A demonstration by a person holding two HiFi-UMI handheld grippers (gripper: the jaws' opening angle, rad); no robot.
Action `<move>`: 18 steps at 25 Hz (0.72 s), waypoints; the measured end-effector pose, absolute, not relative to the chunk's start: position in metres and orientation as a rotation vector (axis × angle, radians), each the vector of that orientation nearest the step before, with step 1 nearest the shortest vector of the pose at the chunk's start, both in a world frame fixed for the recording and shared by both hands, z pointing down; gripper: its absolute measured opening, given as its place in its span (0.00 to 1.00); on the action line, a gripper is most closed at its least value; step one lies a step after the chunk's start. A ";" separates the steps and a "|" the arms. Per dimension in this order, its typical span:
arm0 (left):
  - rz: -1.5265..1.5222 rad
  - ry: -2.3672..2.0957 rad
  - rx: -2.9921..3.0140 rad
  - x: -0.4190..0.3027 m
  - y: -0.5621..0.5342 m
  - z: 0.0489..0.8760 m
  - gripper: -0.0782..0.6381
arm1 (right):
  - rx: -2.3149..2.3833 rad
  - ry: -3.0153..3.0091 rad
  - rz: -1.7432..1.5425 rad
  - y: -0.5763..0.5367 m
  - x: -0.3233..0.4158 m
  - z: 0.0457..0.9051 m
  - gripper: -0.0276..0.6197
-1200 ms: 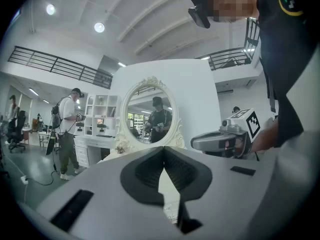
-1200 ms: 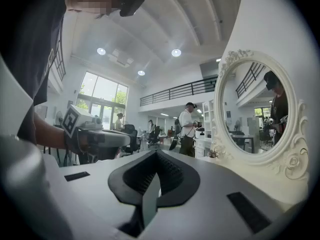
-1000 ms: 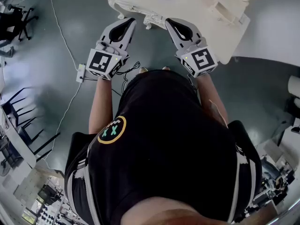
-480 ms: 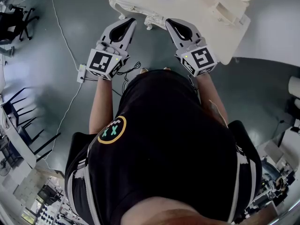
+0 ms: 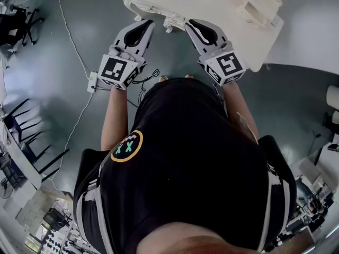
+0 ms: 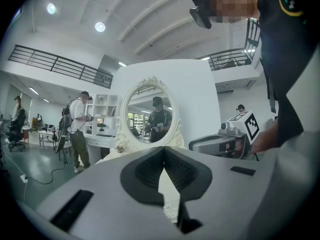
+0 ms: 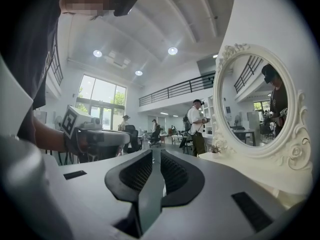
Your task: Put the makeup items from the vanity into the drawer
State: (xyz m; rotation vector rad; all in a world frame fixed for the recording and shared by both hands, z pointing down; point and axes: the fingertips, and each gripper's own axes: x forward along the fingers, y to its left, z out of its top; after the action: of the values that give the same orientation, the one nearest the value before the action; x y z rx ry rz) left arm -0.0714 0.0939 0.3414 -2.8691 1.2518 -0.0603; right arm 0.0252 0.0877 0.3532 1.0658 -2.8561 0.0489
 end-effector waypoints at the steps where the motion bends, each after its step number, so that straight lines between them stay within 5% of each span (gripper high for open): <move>1: -0.058 1.252 -2.872 -0.071 0.094 0.342 0.14 | 1.064 -2.857 0.055 0.088 0.025 0.354 0.17; 6: -0.055 1.255 -2.873 -0.071 0.095 0.343 0.14 | 1.016 -2.862 0.095 0.091 0.022 0.361 0.35; 16: -0.054 1.255 -2.868 -0.066 0.097 0.342 0.14 | 0.855 -2.854 0.119 0.103 0.007 0.378 0.92; 18: -0.055 1.251 -2.870 -0.065 0.097 0.341 0.14 | 0.852 -2.844 0.112 0.103 0.006 0.379 0.97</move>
State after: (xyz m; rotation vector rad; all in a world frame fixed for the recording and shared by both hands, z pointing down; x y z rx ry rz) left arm -0.0654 0.0968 0.3415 -2.8705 1.2514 -0.0549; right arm 0.0062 0.1033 0.3792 0.8518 -2.8444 0.1118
